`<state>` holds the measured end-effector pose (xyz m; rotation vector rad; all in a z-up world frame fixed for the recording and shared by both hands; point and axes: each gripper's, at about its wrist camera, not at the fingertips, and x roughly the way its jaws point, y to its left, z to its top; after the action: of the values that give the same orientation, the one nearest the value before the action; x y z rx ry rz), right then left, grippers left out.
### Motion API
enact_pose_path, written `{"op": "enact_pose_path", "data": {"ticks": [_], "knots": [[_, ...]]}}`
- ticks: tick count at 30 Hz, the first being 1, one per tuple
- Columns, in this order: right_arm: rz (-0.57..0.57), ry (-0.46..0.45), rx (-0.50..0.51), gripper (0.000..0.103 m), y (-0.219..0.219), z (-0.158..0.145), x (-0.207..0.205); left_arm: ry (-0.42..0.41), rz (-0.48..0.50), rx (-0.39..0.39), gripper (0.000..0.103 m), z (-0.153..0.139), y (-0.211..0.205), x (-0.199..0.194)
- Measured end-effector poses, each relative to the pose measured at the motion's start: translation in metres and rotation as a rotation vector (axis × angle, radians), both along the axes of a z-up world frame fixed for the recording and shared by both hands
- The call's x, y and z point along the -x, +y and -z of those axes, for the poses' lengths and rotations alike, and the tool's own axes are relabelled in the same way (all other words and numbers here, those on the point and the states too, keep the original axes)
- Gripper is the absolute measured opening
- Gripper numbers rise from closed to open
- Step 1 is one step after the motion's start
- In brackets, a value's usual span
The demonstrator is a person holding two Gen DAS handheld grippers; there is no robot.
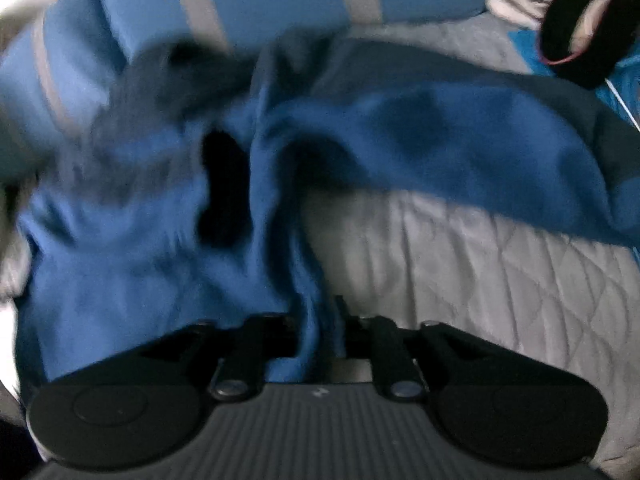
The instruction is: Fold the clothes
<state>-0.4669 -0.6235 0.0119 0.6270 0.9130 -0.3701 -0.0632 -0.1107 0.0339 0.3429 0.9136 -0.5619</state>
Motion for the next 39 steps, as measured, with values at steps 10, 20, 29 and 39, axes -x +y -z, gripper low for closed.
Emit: {"op": "enact_pose_path", "data": {"ticks": [10, 20, 29, 39], "knots": [[0.340, -0.315, -0.432, 0.070, -0.055, 0.043, -0.009, -0.034, -0.043, 0.103, 0.064, -0.006, -0.017, -0.002], [0.442, -0.346, -0.428, 0.019, -0.076, 0.066, -0.033, -0.053, -0.022, 0.060, 0.064, 0.007, -0.026, -0.004], [0.371, -0.434, 0.048, 0.001, -0.083, 0.014, -0.040, -0.048, -0.007, 0.062, 0.064, 0.010, -0.035, -0.005], [0.247, -0.364, -0.045, 0.060, -0.063, 0.007, -0.033, -0.059, -0.017, 0.084, 0.064, 0.007, -0.037, -0.005]]}}
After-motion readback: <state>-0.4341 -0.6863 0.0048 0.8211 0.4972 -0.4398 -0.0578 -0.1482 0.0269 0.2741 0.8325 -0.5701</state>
